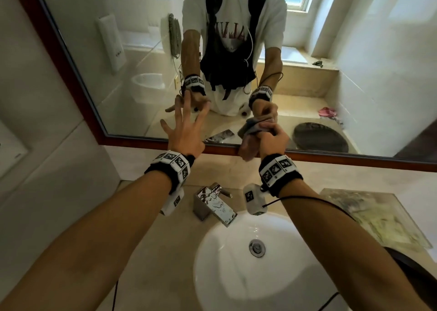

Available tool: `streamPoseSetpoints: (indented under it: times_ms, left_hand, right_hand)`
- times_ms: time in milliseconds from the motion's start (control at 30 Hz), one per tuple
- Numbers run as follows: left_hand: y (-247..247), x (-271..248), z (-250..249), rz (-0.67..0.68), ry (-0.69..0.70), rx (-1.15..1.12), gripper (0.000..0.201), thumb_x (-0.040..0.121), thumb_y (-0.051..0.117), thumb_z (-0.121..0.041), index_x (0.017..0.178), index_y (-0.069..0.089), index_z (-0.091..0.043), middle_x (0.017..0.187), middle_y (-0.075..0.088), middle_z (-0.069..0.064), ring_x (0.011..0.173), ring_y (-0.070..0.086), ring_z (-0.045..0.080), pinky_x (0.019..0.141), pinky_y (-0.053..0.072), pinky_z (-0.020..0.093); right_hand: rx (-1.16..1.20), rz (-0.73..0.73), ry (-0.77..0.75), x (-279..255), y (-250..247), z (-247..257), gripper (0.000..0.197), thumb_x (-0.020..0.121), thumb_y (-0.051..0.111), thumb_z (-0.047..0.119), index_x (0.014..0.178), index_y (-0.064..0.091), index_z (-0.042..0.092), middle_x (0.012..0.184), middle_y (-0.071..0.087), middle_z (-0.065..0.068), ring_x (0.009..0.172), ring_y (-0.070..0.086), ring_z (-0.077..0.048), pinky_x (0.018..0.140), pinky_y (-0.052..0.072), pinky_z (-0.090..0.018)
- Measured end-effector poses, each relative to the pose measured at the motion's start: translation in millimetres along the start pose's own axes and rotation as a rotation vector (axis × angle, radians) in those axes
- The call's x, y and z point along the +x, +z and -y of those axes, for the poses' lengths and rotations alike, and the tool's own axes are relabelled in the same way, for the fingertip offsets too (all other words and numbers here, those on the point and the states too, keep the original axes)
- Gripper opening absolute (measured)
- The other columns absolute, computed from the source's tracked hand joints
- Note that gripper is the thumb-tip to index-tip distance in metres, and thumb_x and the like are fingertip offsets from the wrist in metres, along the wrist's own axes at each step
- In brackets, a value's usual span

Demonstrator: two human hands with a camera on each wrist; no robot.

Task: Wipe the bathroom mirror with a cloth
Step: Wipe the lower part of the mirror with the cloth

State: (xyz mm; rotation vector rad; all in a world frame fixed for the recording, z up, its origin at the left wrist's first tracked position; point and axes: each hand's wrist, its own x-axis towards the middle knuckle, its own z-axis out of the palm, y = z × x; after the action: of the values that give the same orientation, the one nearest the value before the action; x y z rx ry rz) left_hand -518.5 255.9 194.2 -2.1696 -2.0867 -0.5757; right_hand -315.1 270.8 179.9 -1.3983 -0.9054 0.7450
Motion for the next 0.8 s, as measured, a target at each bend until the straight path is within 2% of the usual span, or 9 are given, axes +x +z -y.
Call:
streamPoseSetpoints:
  times_ms: [167,300,367,467,533,600,700,767,800]
  left_hand:
    - [-5,0,14,-0.064,-0.058,-0.066,0.109,0.072,0.066,0.003,0.153,0.009,-0.042,0.158,-0.027,0.016,0.146,-0.016,0.043,0.107,0.015,0.075]
    - [-14,7,32,-0.098,-0.046,-0.025,0.109,0.075,0.064,0.001,0.153,0.002,-0.043,0.158,-0.025,0.019,0.145,-0.016,0.046,0.108,0.014,0.075]
    - [-19,12,41,-0.103,-0.036,-0.024,0.108,0.075,0.061,0.003,0.152,0.002,-0.044,0.158,-0.024,0.019,0.145,-0.016,0.046,0.107,0.014,0.076]
    - [-21,14,55,-0.098,-0.001,-0.018,0.108,0.074,0.057,0.006,0.152,0.002,-0.046,0.159,-0.025,0.015,0.146,-0.017,0.044,0.106,0.015,0.077]
    - [-20,14,65,-0.086,0.034,-0.013,0.104,0.078,0.057,0.002,0.152,0.003,-0.046,0.159,-0.028,0.010,0.146,-0.018,0.040,0.104,0.016,0.078]
    - [-18,16,75,-0.069,0.067,0.005,0.103,0.081,0.065,-0.009,0.151,0.001,-0.047,0.157,-0.033,0.003,0.147,-0.020,0.035,0.104,0.015,0.078]
    - [-16,18,90,-0.043,0.105,0.028,0.112,0.077,0.075,-0.013,0.149,-0.001,-0.050,0.155,-0.036,-0.004,0.148,-0.019,0.030,0.104,0.016,0.078]
    - [-14,19,97,-0.053,0.124,0.049,0.111,0.076,0.076,-0.015,0.150,0.000,-0.048,0.156,-0.034,-0.005,0.148,-0.016,0.029,0.103,0.021,0.077]
    - [-13,18,99,-0.062,0.131,0.058,0.111,0.076,0.077,-0.017,0.151,0.000,-0.047,0.157,-0.032,-0.004,0.149,-0.015,0.029,0.102,0.024,0.076]
  right_hand:
    - [0.033,-0.031,-0.023,-5,6,17,0.034,0.073,0.056,-0.012,0.070,0.060,0.022,0.088,0.066,-0.006,0.085,0.061,-0.019,0.074,0.052,-0.024]
    - [-0.013,0.018,-0.028,-17,40,13,0.035,0.069,0.060,-0.006,0.068,0.064,0.029,0.085,0.069,0.002,0.086,0.065,-0.018,0.083,0.057,-0.034]
    - [-0.030,0.058,-0.034,-27,62,13,0.034,0.070,0.061,-0.005,0.067,0.064,0.029,0.082,0.068,0.008,0.084,0.063,-0.014,0.084,0.056,-0.033]
    - [-0.064,0.145,-0.049,-46,98,6,0.035,0.071,0.062,-0.002,0.066,0.065,0.032,0.079,0.066,0.017,0.083,0.061,-0.007,0.087,0.053,-0.028]
    - [-0.104,0.229,-0.065,-59,125,0,0.031,0.072,0.062,0.002,0.067,0.068,0.032,0.082,0.069,0.015,0.087,0.064,-0.008,0.089,0.052,-0.026]
    - [-0.177,0.304,-0.078,-71,149,-6,0.028,0.073,0.062,0.006,0.069,0.070,0.033,0.084,0.071,0.015,0.090,0.065,-0.009,0.089,0.051,-0.022]
    - [-0.268,0.332,-0.076,-83,167,-11,0.028,0.077,0.062,0.005,0.078,0.074,0.030,0.090,0.073,0.010,0.092,0.062,-0.009,0.084,0.041,-0.013]
    - [-0.319,0.325,-0.079,-83,171,-15,0.023,0.078,0.064,0.009,0.087,0.076,0.026,0.099,0.074,0.007,0.098,0.063,-0.013,0.087,0.043,-0.015]
    - [-0.349,0.324,-0.084,-81,171,-19,0.023,0.077,0.065,0.013,0.092,0.077,0.025,0.102,0.074,0.005,0.101,0.064,-0.015,0.092,0.046,-0.020]
